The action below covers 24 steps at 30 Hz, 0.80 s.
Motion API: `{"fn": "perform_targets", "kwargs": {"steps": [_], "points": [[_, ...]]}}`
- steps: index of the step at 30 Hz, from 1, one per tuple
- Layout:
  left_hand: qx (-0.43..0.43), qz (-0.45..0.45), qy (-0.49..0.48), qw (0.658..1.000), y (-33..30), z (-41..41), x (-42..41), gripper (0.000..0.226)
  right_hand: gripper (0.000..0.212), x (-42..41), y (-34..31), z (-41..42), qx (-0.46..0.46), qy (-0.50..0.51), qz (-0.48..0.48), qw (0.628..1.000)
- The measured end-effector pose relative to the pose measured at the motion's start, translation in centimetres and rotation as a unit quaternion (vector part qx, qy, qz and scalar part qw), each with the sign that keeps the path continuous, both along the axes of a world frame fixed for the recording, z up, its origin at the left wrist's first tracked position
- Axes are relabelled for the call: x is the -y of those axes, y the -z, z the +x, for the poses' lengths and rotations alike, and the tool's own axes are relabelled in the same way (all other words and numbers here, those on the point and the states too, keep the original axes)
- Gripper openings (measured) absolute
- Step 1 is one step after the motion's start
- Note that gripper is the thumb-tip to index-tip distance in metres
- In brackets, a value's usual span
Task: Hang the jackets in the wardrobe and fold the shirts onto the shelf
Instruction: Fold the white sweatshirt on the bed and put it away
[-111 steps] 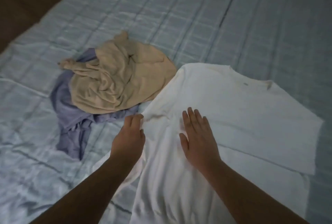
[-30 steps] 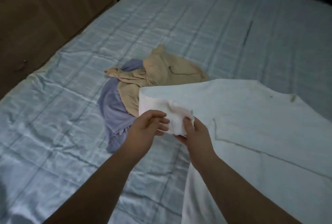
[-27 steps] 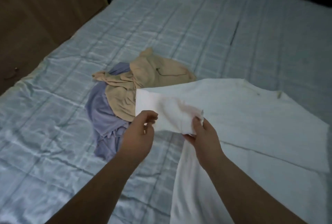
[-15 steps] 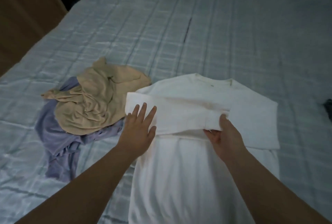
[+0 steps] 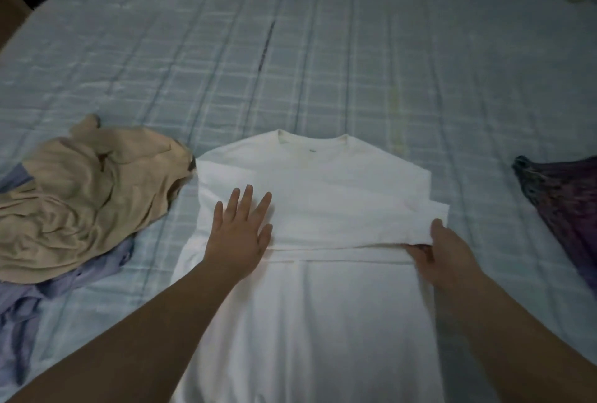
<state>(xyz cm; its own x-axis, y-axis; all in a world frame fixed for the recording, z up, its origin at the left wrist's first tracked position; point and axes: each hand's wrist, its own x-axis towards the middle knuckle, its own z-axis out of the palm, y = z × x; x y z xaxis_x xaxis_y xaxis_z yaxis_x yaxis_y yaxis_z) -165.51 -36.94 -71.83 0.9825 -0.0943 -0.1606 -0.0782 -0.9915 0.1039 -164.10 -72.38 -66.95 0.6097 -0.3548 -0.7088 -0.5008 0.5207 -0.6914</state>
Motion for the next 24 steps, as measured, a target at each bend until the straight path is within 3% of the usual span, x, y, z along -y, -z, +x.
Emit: {"fn": "perform_targets", "kwargs": {"steps": [3,7,10,14,20,22,24], "points": [[-0.016,0.006,-0.004,1.000,0.6,0.5,0.4,0.065,0.032,1.3,1.5,-0.2,-0.011,-0.094,-0.188,0.978],[-0.036,-0.006,-0.028,0.999,1.5,0.9,0.0,0.069,0.037,2.2,3.1,-0.3,-0.065,-0.213,-0.450,0.865],[-0.038,-0.013,-0.041,0.998,2.1,1.0,-1.0,0.071,0.032,1.7,3.0,-0.6,-0.064,-0.253,-0.507,0.821],[-0.020,-0.015,-0.054,0.998,3.0,1.0,-2.1,0.067,0.034,1.1,4.0,-1.1,-0.048,-0.268,-0.524,0.807],[-0.029,-0.020,-0.054,0.998,3.7,1.3,-3.3,0.065,0.081,0.6,5.2,-1.5,-0.074,-0.292,-0.594,0.746],[-0.029,-0.010,-0.056,0.998,3.8,1.4,-4.2,0.065,0.086,0.3,4.9,-1.6,-0.075,-0.316,-0.651,0.686],[-0.036,-0.012,-0.050,0.998,4.0,1.4,-5.4,0.067,0.085,-0.1,4.9,-1.3,-0.013,-0.366,-0.718,0.592]]}}
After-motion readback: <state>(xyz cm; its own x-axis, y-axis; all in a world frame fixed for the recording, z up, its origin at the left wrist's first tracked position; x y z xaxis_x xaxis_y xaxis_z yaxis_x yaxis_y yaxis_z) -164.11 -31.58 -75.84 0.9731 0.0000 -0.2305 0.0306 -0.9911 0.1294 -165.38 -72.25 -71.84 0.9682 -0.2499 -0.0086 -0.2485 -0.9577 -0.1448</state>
